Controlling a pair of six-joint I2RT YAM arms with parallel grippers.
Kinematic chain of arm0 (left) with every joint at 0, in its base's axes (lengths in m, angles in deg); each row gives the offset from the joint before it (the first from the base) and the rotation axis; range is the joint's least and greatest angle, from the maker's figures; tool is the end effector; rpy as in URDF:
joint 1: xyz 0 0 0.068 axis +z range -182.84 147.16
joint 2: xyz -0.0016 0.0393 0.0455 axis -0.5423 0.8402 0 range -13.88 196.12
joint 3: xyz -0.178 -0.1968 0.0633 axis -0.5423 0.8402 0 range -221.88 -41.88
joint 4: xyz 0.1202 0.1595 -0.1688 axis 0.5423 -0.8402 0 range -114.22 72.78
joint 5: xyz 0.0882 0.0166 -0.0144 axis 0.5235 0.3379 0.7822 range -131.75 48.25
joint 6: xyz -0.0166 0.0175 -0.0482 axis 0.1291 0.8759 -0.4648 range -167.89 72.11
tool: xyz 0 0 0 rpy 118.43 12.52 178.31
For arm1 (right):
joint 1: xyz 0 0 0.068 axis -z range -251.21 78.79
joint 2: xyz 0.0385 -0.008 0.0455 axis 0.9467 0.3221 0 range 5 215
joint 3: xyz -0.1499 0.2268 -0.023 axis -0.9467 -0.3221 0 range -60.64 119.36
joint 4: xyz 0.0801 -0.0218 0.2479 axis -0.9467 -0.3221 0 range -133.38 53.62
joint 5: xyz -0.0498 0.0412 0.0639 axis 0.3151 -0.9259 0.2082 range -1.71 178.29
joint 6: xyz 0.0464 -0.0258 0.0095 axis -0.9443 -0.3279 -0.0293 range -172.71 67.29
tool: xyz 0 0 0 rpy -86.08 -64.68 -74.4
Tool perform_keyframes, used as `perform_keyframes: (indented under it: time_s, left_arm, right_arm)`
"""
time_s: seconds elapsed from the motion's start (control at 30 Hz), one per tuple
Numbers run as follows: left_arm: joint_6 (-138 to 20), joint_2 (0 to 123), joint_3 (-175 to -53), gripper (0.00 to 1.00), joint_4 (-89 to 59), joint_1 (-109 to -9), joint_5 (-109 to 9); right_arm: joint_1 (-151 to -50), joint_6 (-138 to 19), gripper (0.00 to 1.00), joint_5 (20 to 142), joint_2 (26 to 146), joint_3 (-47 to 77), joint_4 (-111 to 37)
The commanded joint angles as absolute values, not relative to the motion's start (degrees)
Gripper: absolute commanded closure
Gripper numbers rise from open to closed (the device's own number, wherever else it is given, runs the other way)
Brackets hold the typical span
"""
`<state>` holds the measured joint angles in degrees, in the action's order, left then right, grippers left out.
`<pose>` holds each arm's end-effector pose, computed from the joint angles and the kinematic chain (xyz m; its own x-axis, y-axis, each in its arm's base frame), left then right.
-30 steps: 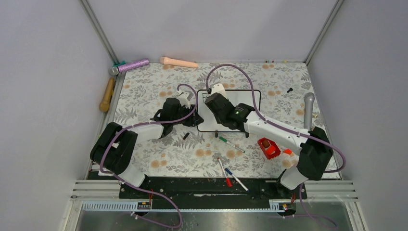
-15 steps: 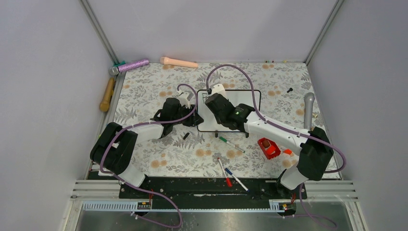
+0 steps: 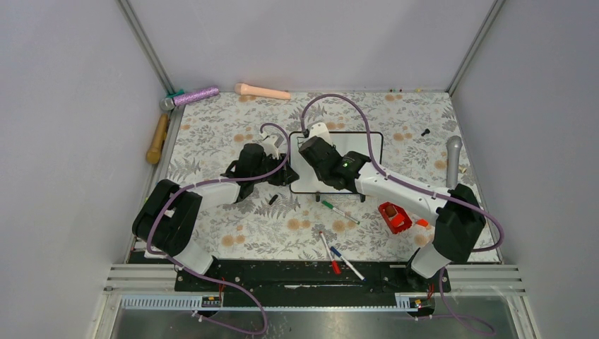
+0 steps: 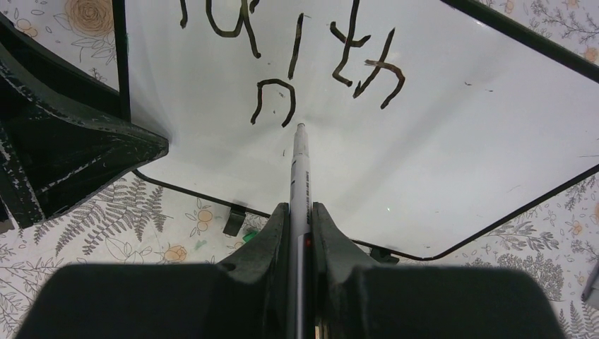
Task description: Write a sentence on the whiteboard
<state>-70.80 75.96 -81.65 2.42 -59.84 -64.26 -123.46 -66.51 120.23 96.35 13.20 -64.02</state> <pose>0.2742 -0.1550 0.1740 -0.6935 -0.0504 -0.7187 0.4814 0.7098 -0.5143 0.2301 0.2662 0.2871 -0.5271 -0.3501 -0.7743 -0.3262 0.9248 -0.1960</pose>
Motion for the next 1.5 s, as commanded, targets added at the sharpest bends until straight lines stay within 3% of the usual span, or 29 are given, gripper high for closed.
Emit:
perform_keyframes:
  time_s: [0.0,0.77,1.47]
  left_arm:
    - [-70.57,74.6,-83.02,0.62,5.29,-59.95,-66.02]
    - [-70.56,74.47,-83.01,0.63,5.1,-59.99,-65.88]
    - [-70.39,74.41,-83.08,0.63,4.93,-60.0,-65.83]
  right_arm:
    - [-123.68,-66.23,1.0,123.22,97.14,15.71,-62.63]
    - [-123.59,-65.65,1.0,127.98,96.42,14.55,-64.21]
    - [-123.55,-65.72,1.0,124.13,98.42,17.03,-62.8]
